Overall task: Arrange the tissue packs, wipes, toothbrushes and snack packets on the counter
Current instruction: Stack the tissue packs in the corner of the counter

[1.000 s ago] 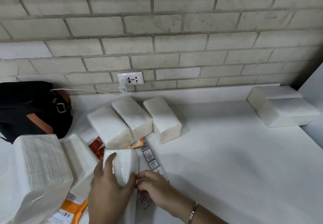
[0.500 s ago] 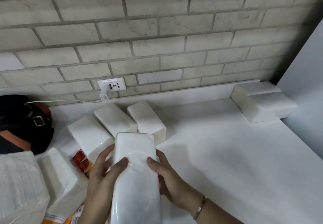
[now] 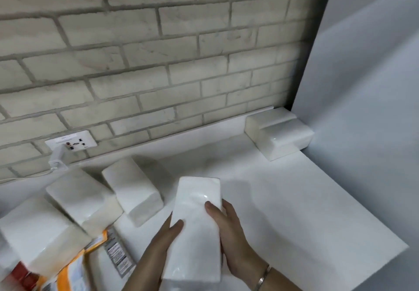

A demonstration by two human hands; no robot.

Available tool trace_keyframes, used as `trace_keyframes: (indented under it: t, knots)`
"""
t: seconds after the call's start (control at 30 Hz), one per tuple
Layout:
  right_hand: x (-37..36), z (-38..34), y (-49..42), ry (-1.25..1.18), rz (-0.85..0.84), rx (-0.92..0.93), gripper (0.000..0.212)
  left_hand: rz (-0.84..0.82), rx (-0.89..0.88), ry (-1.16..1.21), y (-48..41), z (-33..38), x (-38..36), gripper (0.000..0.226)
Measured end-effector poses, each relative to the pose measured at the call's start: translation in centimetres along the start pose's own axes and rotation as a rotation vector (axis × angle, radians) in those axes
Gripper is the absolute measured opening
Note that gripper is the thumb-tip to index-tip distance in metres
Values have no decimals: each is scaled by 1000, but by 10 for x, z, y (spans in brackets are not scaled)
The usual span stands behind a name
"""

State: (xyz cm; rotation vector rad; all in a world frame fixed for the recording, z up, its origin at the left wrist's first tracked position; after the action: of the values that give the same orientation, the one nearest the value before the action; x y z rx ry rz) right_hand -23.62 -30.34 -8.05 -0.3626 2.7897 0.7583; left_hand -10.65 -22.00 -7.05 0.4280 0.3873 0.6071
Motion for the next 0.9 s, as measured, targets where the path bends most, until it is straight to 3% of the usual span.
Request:
trace_keyframes:
  t: [0.1, 0.17, 0.23, 0.33, 0.37, 0.5, 0.6, 0.67, 0.73, 0.8, 0.9]
  knots:
    - [33, -18, -13, -106, 143, 66, 20, 31, 94, -115, 1, -14, -23, 36]
    - [57, -25, -24, -153, 252, 94, 20, 69, 149, -166, 2, -22, -37, 47]
    - [76, -24, -34, -164, 349, 97, 32, 130, 144, -144, 3, -26, -49, 73]
    - [104, -26, -44, -156, 439, 72, 89, 168, 157, -105, -4, -39, -83, 97]
    - [110, -28, -46, -156, 443, 65, 96, 166, 162, -88, -5, -43, -94, 99]
    - [137, -35, -54, -219, 445, 59, 96, 153, 118, -52, -21, -57, -134, 92]
    - [151, -44, -61, -168, 402, 92, 102, 232, 83, -35, -33, -62, -149, 88]
    - [166, -54, -65, -27, 467, 254, 100, 262, 63, -45, -44, -68, -157, 87]
    - [179, -66, -64, 262, 553, 518, 99, 273, 52, -61, -53, -74, -163, 88]
    - [186, -73, -66, 564, 536, 758, 94, 301, 64, -67, -60, -82, -169, 89]
    - [187, -61, -76, 926, 444, 968, 67, 347, 37, -66, -69, -90, -172, 93]
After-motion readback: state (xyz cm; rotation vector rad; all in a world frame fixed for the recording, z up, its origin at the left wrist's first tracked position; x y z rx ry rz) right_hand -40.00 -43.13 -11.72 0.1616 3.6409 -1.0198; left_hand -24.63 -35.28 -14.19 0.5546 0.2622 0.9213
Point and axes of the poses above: each hand's wrist, its own y-axis away from the middle knuckle, its own x-axis out of the back of the hand, z = x × y, the point moved 5 cm from there along -y, towards the middle knuckle, and after that the axes turned 10 degrees about z, right-handed, at the moved point
